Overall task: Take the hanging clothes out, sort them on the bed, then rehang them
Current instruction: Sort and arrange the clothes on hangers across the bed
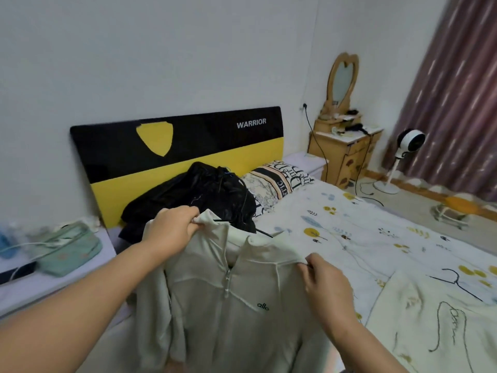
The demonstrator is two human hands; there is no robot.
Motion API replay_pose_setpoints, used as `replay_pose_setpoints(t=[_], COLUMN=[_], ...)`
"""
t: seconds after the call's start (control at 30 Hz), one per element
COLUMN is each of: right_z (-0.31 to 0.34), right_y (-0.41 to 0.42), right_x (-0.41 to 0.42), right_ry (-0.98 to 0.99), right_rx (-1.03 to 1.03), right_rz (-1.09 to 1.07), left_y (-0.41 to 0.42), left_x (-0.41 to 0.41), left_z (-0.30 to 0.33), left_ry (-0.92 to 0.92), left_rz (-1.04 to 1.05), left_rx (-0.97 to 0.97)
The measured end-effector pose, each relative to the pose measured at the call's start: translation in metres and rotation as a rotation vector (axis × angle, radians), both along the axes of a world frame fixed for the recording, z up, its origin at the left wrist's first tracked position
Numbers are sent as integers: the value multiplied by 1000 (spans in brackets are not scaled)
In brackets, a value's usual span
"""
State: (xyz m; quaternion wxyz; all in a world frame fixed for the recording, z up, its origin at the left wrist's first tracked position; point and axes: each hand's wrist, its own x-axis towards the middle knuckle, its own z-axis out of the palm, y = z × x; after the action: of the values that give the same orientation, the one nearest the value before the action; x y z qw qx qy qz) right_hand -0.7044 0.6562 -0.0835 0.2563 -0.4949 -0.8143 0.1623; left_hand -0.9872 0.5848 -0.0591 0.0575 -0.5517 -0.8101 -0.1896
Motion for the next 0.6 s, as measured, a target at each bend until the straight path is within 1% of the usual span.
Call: replay_pose_setpoints(t=[0.07,0.17,0.23,0.37,0.43,0.53,0.6], right_z=[21,47,62,87,97,105,107], right_y=[-3,-4,0,13,21,35,46], right_x=[-9,-27,-40,-70,-87,-109,-118], right_ry=[9,75,122,221,253,257,271], right_rx=[75,162,189,223,238,258,249], right_rz=[-7,-20,-49,-107,-138,-190,-229], left_y=[-8,-15,-15,-8,0,17,30], left_x=[-3,-20,-36,-74,-95,-123,-137], left_z=[23,49,64,92,104,115,118], left_ry=[24,24,-28,-202,-192,-154,-167], left_rz=[3,-11,-64,-173,-217,-284,-339], left_rx=[39,85,100,91,46,-72,-93])
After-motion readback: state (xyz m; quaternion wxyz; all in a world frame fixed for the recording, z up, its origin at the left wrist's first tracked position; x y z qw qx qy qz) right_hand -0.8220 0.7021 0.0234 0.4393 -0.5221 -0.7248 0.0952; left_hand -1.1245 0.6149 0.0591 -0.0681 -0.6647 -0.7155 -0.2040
